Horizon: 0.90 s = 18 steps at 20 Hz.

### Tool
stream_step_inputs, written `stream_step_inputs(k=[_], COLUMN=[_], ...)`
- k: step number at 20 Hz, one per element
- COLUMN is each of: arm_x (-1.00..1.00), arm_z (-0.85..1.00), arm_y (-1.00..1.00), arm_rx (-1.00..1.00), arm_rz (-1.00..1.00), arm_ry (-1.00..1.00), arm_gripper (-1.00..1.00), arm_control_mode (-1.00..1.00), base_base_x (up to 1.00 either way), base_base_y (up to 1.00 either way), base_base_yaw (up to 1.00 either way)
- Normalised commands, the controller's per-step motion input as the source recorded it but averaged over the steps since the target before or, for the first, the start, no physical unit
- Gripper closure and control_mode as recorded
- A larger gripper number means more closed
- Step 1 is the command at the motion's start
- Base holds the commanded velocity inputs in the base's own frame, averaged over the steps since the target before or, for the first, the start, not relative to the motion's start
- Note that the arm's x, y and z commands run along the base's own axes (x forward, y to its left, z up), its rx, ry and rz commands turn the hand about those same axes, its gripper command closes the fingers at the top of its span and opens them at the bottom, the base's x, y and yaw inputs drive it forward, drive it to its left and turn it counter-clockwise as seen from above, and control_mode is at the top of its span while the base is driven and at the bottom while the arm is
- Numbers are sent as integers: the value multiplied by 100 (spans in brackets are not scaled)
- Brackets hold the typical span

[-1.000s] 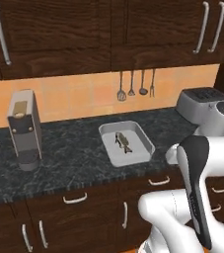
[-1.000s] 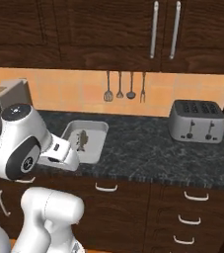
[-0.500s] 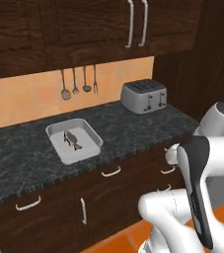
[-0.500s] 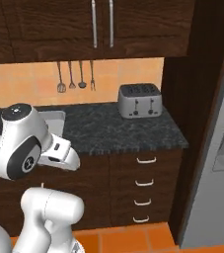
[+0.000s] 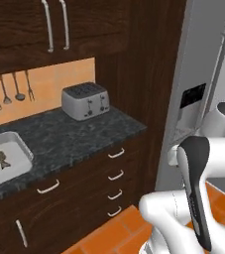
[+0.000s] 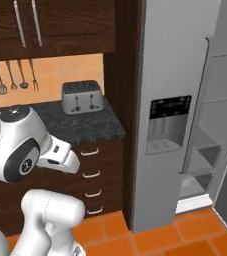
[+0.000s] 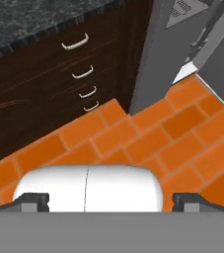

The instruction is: Place one lime and one fish in each tupperware on the nearby counter, to pack two identical lunches.

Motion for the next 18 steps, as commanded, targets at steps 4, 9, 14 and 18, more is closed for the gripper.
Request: stream_step_inputs(k=[4,9,14,18], arm_x=[0,0,0,0], arm_z=[0,0,0,0], arm_y=[0,0,0,0], arm_rx=[0,0,0,0], arm_rz=[0,0,0,0], arm_ry=[0,0,0,0], arm_gripper=[-100,-100,-100,-100], arm_control_mode=[100,100,100,100], base_base_x=[42,19,7,0], base_base_y=[-100,-98,-82,-75], base_base_yaw=[2,32,55,62])
